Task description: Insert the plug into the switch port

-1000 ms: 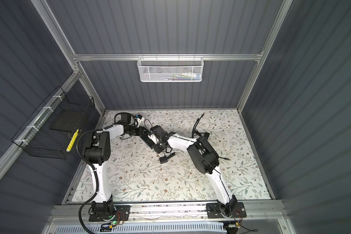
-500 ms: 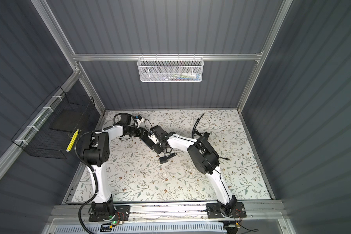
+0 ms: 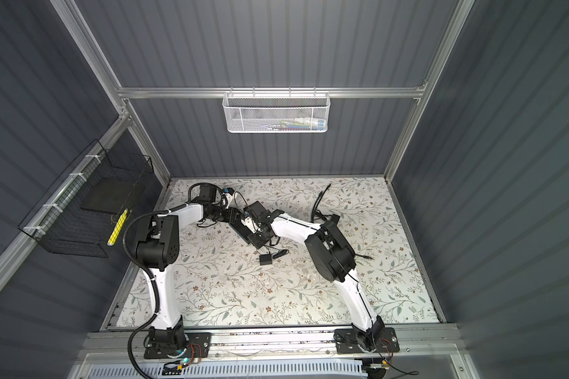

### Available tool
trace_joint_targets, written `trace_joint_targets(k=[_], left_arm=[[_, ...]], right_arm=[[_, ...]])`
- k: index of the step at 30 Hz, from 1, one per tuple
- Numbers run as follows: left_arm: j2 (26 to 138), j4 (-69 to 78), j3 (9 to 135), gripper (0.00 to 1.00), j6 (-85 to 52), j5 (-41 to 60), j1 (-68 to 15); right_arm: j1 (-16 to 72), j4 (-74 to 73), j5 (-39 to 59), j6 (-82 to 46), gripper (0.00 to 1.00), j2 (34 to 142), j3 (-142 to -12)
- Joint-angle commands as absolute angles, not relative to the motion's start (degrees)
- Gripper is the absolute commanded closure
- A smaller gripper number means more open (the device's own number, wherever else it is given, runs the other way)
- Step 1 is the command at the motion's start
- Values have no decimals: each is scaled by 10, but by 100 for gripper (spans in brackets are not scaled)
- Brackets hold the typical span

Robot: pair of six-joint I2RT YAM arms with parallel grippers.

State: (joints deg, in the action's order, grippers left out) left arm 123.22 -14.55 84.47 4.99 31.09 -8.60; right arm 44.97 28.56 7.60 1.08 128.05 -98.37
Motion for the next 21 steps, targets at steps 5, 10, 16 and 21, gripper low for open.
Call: trace_joint_targets(k=[5, 10, 16, 21], left_arm=[[1217, -203, 818, 52, 48, 337, -110], [1210, -203, 793, 53, 43, 337, -118], [1200, -203, 778, 53, 42, 334, -127], [1200, -203, 774, 53, 41, 334, -135]], right_arm=[[449, 162, 57, -17, 91, 1266, -965], [447, 149, 53, -22, 91, 1260, -964], [447, 149, 60, -22, 91, 1258, -968], [445, 151, 62, -20, 91, 1252, -970]])
